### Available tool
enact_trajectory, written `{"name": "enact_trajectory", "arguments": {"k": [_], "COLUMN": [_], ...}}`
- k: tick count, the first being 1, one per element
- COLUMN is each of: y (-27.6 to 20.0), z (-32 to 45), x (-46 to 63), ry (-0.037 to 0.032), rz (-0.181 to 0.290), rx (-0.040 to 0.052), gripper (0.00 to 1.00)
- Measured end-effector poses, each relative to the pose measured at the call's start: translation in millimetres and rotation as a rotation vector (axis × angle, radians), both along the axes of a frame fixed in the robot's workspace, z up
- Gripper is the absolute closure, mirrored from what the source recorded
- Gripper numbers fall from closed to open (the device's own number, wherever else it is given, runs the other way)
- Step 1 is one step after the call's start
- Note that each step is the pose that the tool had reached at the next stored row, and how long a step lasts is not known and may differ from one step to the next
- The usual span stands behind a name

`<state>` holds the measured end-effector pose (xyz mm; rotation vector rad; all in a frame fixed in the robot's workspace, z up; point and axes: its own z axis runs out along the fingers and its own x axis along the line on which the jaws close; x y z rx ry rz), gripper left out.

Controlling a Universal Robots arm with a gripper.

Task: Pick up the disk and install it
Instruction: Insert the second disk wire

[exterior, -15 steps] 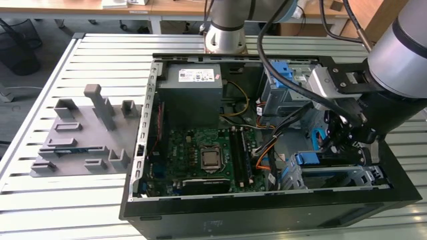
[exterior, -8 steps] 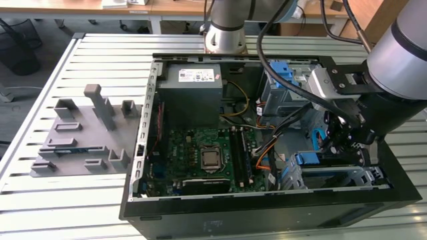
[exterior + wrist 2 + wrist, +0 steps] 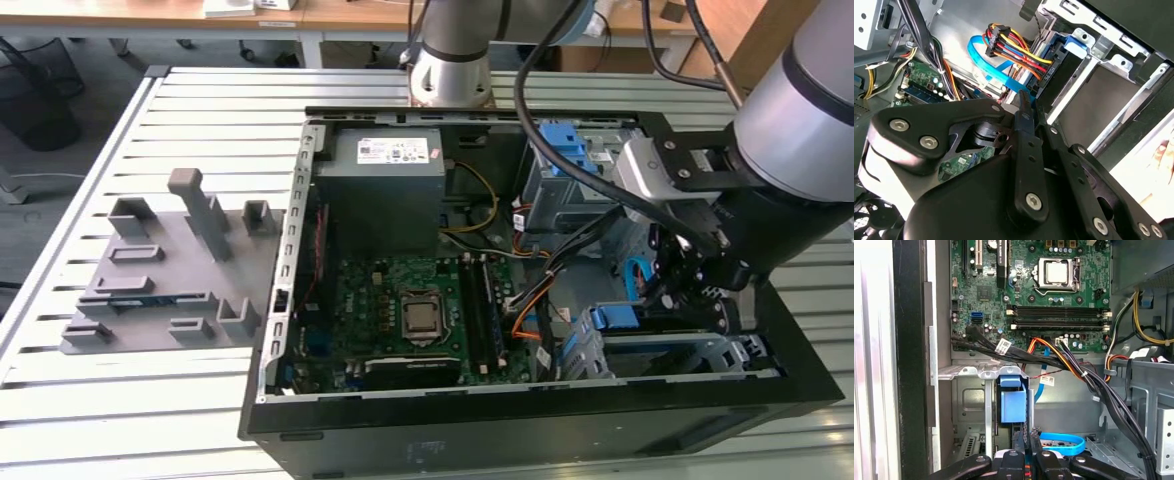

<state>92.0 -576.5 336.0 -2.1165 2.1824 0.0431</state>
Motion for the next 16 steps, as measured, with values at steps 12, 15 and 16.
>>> {"name": "enact_trajectory", "arguments": {"k": [12,15,16], "y": [-0.7,-0.9,-0.9], "z": [-2.3,-2.3,-2.4], "x": [2.1,2.2,2.2], "ry": [0.0000,0.0000,0.0000], "rz": [-0.001,-0.001,-0.001], "rx": [0.0004,0.0005,0.0006], "gripper": [0.84,0.84,0.84]}}
